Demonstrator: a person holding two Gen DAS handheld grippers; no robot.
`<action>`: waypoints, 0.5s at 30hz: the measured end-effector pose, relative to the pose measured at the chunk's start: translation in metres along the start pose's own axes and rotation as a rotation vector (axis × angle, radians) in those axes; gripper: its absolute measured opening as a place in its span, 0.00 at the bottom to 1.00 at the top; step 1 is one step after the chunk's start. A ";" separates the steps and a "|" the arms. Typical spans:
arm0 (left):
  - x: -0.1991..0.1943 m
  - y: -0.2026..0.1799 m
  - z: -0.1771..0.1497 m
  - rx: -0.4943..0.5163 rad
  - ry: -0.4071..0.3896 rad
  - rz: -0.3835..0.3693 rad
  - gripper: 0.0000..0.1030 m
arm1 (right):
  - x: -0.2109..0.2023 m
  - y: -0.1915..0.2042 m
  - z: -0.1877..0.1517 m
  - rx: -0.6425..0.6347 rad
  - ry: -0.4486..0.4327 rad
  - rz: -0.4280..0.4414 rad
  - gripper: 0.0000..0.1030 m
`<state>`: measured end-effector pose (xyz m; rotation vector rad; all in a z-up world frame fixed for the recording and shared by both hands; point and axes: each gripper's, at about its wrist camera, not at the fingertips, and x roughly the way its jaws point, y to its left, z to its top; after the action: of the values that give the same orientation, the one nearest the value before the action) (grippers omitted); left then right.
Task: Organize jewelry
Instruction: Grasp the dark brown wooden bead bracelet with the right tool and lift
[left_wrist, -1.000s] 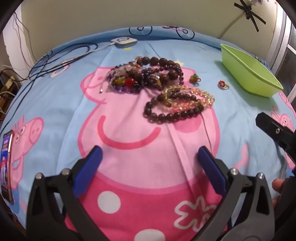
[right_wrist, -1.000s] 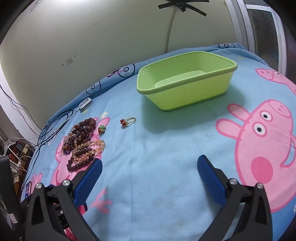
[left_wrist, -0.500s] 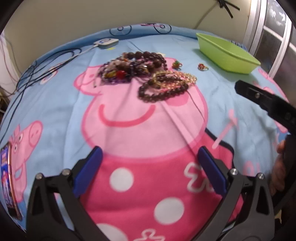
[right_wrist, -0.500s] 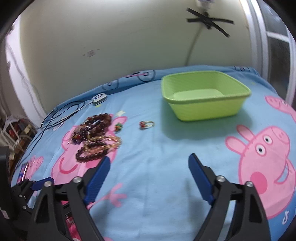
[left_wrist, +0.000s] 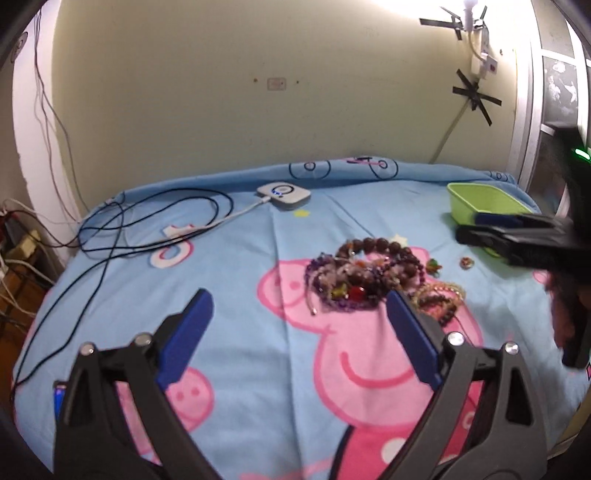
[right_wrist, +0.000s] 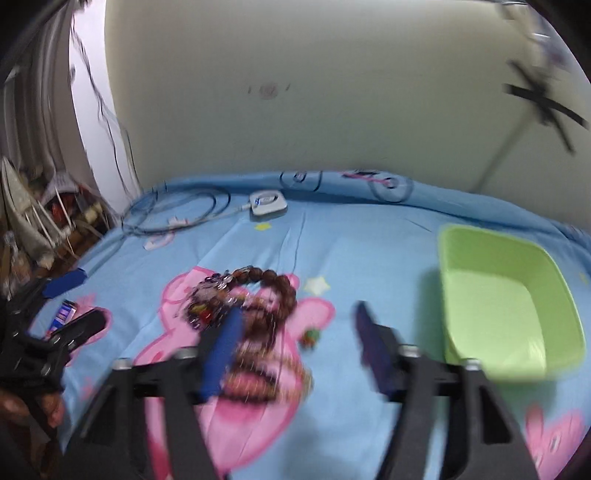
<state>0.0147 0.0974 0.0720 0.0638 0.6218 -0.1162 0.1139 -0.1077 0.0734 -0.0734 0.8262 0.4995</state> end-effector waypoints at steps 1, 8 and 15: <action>0.002 0.002 0.000 -0.013 -0.001 -0.018 0.88 | 0.018 0.000 0.007 -0.005 0.053 0.026 0.22; -0.004 0.012 -0.011 -0.036 -0.002 -0.056 0.88 | 0.092 0.013 0.019 -0.094 0.230 -0.001 0.19; -0.012 0.026 0.003 -0.052 -0.057 -0.041 0.88 | 0.004 0.059 0.030 -0.272 -0.058 -0.080 0.00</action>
<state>0.0102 0.1239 0.0817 -0.0025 0.5691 -0.1405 0.1101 -0.0459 0.0984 -0.3399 0.6924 0.5340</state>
